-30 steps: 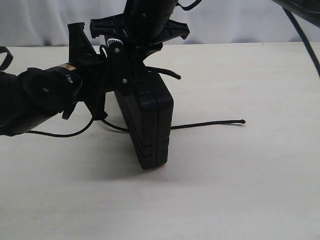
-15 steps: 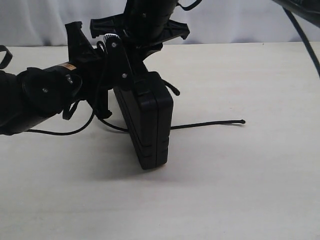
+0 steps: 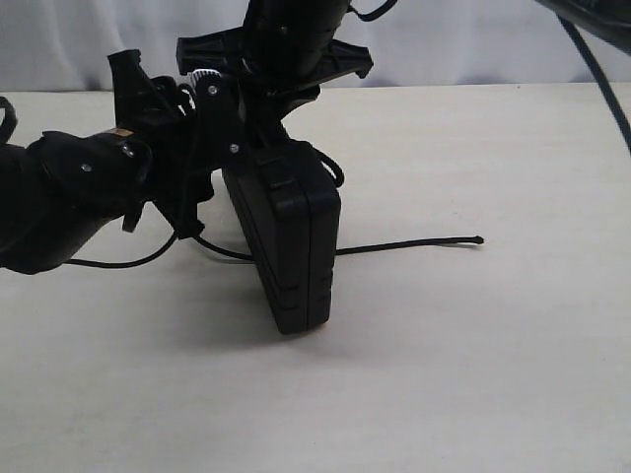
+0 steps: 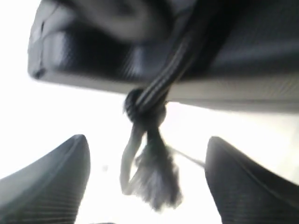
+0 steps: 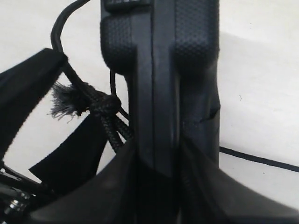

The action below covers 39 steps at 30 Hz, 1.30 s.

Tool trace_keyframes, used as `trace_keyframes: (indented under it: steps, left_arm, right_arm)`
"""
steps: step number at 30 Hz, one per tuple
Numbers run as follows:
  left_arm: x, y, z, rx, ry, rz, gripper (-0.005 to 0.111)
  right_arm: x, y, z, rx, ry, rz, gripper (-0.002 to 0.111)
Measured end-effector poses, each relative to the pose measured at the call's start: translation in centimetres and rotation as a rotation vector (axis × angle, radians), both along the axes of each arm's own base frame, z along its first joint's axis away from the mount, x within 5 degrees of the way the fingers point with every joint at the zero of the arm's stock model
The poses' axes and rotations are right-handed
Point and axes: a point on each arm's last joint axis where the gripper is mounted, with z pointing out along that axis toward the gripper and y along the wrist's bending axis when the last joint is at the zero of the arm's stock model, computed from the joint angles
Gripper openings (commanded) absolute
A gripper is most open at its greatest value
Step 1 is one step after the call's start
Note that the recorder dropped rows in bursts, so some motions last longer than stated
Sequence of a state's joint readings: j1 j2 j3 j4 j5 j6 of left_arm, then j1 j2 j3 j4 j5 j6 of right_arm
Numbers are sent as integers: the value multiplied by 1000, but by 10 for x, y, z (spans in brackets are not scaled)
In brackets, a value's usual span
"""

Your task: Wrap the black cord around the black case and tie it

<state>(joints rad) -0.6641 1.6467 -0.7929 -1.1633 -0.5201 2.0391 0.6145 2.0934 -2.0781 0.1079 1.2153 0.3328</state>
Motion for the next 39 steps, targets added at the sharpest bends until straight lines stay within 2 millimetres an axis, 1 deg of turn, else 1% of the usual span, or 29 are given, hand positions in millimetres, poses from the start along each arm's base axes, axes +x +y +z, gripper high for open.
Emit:
trace_keyframes:
  steps: [13,19,24,29,30,36,39]
  left_arm:
    - [3,8,3,57,-47,75,66]
    - [0,9,5,45,-43,69,66]
    - [-6,12,17,15,-61,62,66]
    - [-12,18,48,-76,-128,77,66]
    - [-13,18,51,-88,-135,78,66]
    - [-15,16,51,-110,-107,61,66]
    - [-14,20,52,-110,-111,101,66]
  right_arm:
    - [1,1,0,18,2,-12,4]
    - [0,2,0,18,3,-13,4]
    - [0,4,1,52,6,-23,4]
    - [2,4,0,38,-4,-17,4]
    - [1,4,0,33,1,-15,4]
    - [1,3,-1,27,5,-12,4]
    - [1,3,-1,27,5,-12,4]
